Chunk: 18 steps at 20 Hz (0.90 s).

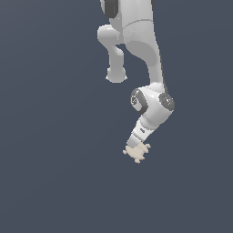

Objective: Pick up the object and move it to a goal position.

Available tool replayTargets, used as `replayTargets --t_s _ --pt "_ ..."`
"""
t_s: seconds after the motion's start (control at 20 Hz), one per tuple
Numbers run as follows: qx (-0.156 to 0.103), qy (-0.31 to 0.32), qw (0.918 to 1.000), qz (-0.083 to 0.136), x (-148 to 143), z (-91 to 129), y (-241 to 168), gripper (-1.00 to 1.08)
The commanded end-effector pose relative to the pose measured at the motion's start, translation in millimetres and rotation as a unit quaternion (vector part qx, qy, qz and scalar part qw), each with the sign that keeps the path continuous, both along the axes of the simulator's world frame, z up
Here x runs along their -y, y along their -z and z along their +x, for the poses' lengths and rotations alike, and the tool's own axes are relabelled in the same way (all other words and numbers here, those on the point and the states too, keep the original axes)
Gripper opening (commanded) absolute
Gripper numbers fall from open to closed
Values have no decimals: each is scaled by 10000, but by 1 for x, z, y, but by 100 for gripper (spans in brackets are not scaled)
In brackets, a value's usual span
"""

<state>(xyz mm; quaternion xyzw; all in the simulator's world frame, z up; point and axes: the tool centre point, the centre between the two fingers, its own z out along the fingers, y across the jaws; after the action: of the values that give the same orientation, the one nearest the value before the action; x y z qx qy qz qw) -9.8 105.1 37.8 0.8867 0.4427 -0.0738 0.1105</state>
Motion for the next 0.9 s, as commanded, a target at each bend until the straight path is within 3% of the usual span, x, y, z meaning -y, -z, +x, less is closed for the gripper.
replayTargets --t_s 0.0,0.4,0.85 --pt "1 -2 10000 1 0 0 0 -100" --pt "1 -2 10000 1 26 2 -11 -100" --pt "2 1 10000 -1 111 8 -48 -100"
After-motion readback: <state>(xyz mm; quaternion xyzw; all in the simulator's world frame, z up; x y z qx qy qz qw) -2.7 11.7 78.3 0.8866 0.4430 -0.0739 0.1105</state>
